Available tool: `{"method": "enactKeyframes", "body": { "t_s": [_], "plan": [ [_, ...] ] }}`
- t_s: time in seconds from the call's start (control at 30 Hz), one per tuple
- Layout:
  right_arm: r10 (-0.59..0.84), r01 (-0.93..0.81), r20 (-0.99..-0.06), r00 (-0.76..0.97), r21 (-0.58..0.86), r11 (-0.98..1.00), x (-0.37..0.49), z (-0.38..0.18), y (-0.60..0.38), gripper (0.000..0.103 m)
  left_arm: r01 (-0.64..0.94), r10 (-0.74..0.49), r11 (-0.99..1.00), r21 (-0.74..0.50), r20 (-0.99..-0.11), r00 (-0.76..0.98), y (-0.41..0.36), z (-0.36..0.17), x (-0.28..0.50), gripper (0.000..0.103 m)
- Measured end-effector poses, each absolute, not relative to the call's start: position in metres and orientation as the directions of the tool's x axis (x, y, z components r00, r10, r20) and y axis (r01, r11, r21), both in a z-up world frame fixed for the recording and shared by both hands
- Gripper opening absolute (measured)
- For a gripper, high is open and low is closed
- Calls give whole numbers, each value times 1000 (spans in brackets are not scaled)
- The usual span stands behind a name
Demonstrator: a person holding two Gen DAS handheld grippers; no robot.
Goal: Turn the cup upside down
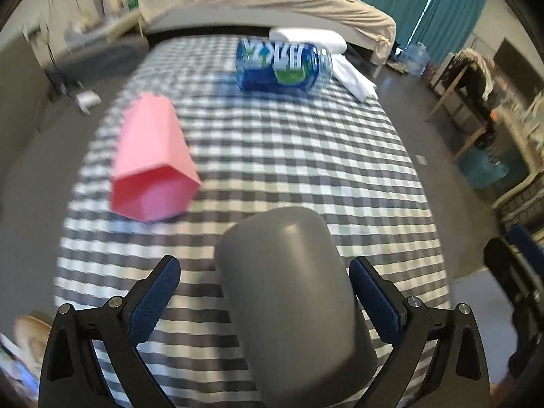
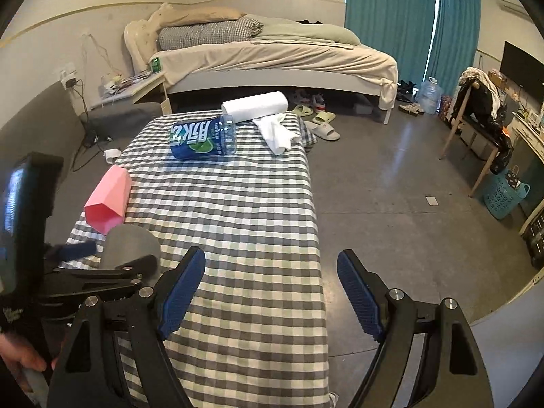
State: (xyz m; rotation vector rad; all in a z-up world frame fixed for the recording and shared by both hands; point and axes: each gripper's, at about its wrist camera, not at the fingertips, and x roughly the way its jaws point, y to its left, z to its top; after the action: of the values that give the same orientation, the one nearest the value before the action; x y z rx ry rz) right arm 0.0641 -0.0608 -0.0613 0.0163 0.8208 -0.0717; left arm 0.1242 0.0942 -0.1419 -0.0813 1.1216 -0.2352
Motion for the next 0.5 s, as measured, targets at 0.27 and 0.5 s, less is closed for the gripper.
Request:
{"method": "enactKeyframes", "body": {
  "t_s": [0.27,0.5],
  "plan": [
    [-46,58,-738,673,-9,998,70,-63,-53,80,165,-357,933,-320,-880,313,99,-147,126,81],
    [-60,64,-727,684,-22,998,66,-59,-50,80,150,-275,961,-231,-840,469,115,-122,118,80]
  ]
}}
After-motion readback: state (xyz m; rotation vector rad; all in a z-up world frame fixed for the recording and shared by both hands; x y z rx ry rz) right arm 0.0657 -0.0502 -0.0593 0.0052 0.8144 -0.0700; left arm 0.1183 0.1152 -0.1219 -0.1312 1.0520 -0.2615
